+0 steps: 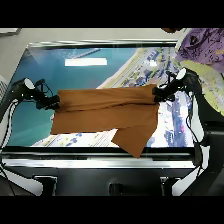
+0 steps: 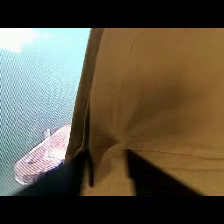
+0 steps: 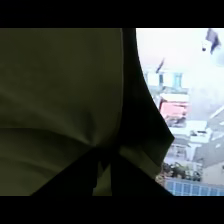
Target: Fold the clothes and pants, and hang the long-sleeved shirts on hangers.
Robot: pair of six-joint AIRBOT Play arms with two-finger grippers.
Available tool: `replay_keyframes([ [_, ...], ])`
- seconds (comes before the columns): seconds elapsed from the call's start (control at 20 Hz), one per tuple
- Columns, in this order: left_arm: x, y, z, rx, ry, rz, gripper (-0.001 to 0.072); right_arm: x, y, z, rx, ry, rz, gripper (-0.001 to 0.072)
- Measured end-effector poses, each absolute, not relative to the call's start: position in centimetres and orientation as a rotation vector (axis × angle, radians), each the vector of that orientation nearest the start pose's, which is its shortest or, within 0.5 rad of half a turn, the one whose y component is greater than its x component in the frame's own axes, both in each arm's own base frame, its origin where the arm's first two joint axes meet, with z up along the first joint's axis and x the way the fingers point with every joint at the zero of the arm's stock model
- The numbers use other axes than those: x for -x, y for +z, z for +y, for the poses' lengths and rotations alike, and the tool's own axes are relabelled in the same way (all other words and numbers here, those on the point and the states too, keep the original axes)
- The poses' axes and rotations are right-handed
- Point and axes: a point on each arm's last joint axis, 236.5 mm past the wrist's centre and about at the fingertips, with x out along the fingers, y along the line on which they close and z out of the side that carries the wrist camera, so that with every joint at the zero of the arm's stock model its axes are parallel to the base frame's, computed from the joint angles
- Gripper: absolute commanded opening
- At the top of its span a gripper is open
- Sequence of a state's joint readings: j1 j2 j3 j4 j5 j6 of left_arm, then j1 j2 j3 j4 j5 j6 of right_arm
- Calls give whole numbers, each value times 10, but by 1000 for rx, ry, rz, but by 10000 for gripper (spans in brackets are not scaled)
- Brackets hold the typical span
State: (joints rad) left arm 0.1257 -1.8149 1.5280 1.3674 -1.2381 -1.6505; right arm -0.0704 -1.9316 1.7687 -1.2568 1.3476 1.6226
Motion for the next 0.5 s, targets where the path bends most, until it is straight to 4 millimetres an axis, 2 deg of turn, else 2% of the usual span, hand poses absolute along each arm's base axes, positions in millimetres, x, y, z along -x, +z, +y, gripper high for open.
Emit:
replay_keyframes([
  [0.05,-452,-96,12,364,62,1506,697,-490,-74,38,-388,102,1491,219],
  [0.1,-454,-93,14,367,63,1501,697,-490,-73,40,-394,105,1491,381],
  [0.15,-456,-89,17,371,67,1494,697,-489,-71,41,-401,108,1492,579],
  [0.2,-458,-83,22,377,73,1483,697,-490,-66,41,-408,112,1483,615],
  [0.35,-460,-53,47,406,107,1432,696,-491,-37,31,-407,120,1431,615],
  [0.5,-440,-28,77,439,148,1409,695,-476,-8,6,-421,138,1404,615],
])
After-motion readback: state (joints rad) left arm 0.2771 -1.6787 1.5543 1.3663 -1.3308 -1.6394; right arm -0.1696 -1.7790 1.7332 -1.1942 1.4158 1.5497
